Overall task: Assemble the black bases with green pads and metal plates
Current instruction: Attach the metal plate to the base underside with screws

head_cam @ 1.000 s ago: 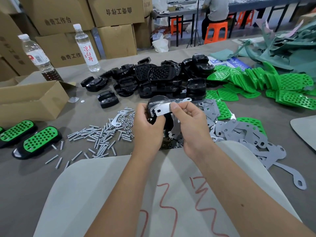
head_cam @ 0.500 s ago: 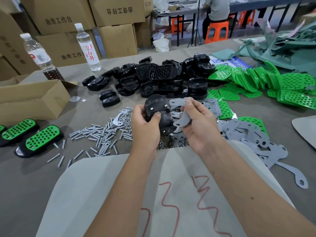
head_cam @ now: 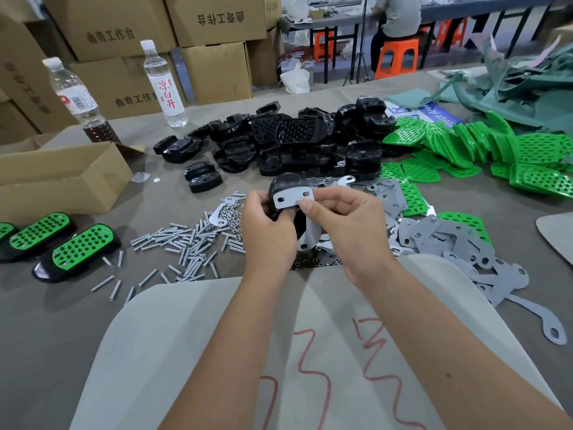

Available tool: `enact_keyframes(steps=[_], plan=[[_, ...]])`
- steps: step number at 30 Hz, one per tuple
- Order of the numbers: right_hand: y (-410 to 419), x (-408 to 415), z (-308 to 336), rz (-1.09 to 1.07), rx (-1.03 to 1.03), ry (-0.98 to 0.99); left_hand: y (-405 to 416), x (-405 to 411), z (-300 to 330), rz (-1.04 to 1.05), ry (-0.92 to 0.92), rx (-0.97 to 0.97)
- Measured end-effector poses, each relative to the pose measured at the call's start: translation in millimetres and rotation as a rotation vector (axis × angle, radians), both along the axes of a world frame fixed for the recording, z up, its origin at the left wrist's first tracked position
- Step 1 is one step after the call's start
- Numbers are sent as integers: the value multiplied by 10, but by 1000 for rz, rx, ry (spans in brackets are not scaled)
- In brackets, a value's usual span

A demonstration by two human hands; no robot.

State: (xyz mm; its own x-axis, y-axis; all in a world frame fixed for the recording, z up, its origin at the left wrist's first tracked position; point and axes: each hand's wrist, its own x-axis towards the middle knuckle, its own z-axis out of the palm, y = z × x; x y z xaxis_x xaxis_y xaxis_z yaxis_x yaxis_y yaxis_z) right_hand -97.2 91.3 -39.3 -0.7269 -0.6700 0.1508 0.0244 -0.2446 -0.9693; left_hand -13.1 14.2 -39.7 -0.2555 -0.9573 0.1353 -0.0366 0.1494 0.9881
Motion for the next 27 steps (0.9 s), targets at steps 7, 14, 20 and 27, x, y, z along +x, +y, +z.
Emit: enact_keyframes(steps=[7, 14, 20, 27], plan=[[-10, -58, -60, -69, 52, -8, 46, 10, 47, -45, 17, 66], [-3, -81, -80, -105, 139, 14, 30, 10, 16, -66, 10, 73], [11, -144, -82, -51, 210, -53, 2, 45, 9, -127, 24, 73], [14, -206, -105, -70, 229, -50, -44, 191, 55, -328, -18, 183]])
